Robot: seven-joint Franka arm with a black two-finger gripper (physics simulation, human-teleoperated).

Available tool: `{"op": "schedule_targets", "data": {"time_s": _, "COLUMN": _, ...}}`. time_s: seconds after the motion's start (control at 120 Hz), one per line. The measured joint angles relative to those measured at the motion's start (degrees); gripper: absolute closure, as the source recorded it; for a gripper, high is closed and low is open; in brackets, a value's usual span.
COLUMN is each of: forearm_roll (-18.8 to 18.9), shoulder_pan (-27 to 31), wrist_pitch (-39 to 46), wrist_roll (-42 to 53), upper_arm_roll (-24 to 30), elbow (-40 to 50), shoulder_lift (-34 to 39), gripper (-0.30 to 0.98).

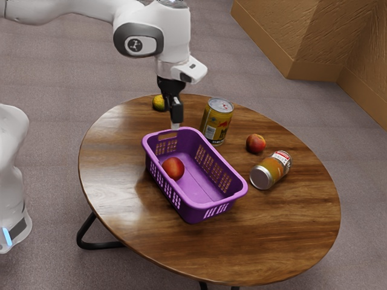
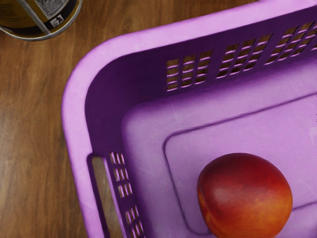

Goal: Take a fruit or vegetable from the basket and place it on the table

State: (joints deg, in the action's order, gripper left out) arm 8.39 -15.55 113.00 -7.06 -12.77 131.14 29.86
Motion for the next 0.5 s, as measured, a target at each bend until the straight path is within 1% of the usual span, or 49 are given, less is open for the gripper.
{"op": "schedule_targets", "data": {"time_s": 0.083, "forearm_roll": 0.33, "shoulder_pan": -4.15, "wrist_pitch": 4.31, "wrist_roll": -0.24, "upper_arm_roll": -1.72, "elbow": 0.80, "shoulder_lift": -1.44, "gripper": 0.02}}
{"op": "schedule_targets", "data": {"time_s": 0.142, "forearm_roll": 0.46, "shoulder_pan": -5.13, "wrist_pitch": 5.67, "wrist_roll": -0.34, "upper_arm_roll": -1.85, "elbow": 0.80, "shoulder_lift": -2.71, "gripper": 0.02}}
{"op": "schedule_targets", "data": {"time_s": 0.217, "forearm_roll": 0.57, "shoulder_pan": -5.39, "wrist_pitch": 3.56, "wrist_roll": -0.46, "upper_arm_roll": -2.03, "elbow": -0.36, "shoulder_lift": -3.41, "gripper": 0.02}}
{"op": "schedule_targets", "data": {"time_s": 0.317, "forearm_roll": 0.65, "shoulder_pan": -6.01, "wrist_pitch": 1.42, "wrist_roll": -0.59, "upper_arm_roll": -2.38, "elbow": -1.03, "shoulder_lift": -6.04, "gripper": 0.02}}
{"op": "schedule_targets", "data": {"time_s": 0.5, "forearm_roll": 0.55, "shoulder_pan": -8.05, "wrist_pitch": -0.47, "wrist_roll": -0.81, "upper_arm_roll": -2.59, "elbow": -2.64, "shoulder_lift": -10.08, "gripper": 0.02}}
